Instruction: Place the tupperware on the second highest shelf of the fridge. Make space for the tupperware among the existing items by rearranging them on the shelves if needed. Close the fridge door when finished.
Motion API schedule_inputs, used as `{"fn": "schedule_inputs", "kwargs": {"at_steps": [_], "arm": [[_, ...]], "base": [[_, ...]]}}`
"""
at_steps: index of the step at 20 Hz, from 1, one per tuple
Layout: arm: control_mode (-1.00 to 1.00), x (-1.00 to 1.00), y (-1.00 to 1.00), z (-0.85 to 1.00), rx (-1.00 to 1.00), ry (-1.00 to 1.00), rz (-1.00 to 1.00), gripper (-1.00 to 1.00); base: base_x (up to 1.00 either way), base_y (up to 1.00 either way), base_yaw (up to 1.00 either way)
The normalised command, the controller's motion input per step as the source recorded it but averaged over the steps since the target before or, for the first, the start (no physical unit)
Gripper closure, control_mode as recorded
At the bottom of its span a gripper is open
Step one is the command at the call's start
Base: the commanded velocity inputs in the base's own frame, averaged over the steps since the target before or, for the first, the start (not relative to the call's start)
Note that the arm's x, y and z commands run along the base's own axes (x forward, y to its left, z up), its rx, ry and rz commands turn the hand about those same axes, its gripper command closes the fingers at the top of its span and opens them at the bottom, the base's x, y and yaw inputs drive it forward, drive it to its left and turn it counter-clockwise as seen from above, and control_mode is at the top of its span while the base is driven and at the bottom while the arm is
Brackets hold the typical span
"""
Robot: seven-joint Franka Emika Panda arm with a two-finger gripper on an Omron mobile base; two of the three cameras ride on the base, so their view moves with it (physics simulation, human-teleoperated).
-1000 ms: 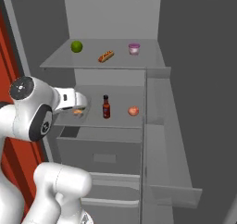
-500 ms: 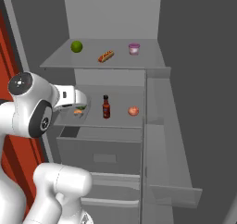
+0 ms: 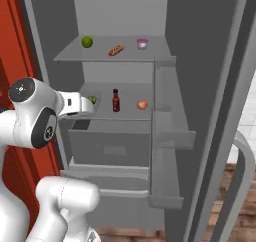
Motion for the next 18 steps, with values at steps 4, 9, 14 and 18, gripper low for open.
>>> {"fn": "schedule_inputs", "kwargs": {"at_steps": [4, 9, 14, 18], "arm": [[1.0, 0.0, 0.0, 0.0, 0.0, 0.0, 0.0, -1.0], [1.0, 0.0, 0.0, 0.0, 0.0, 0.0, 0.0, -1.0], [1.0, 0.0, 0.0, 0.0, 0.0, 0.0, 0.0, -1.0], [1.0, 0.0, 0.0, 0.0, 0.0, 0.0, 0.0, -1.0]], "base": [[-0.72, -0.25, -0.08], [-0.63, -0.3, -0.1], [-0.16, -0.19, -0.09], [0.0, 0.0, 0.0]]}}
